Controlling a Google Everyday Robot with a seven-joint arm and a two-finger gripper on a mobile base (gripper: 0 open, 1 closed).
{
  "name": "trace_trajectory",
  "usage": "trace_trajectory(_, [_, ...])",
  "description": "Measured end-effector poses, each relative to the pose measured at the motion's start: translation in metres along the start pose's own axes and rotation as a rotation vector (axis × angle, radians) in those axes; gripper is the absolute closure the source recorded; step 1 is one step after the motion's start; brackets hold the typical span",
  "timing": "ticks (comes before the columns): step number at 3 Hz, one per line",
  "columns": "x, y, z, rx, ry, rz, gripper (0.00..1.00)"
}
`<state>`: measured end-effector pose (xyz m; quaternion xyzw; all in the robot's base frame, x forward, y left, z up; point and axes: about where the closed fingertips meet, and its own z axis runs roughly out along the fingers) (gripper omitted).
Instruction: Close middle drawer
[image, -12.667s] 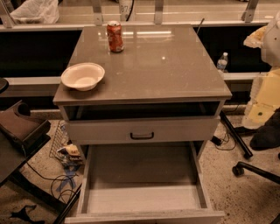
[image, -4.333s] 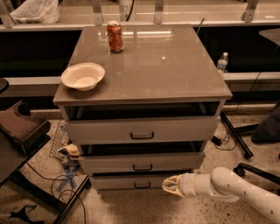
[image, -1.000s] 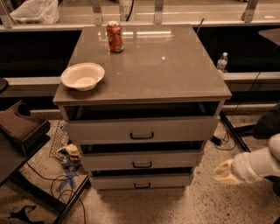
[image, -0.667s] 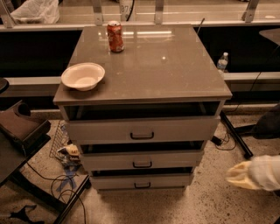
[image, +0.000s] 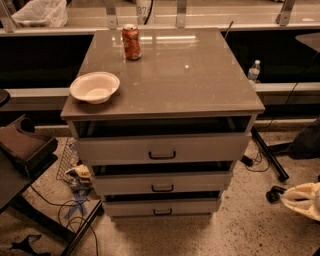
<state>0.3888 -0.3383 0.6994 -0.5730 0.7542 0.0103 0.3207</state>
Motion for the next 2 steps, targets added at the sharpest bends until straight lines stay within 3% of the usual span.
trace_trajectory(1, [-0.033,-0.01,-0.013,0.008,-0.028,-0.114,1.0])
trace_trajectory(2, [-0.071,-0.025,-0.004,-0.047,-0.061,-0.261,1.0])
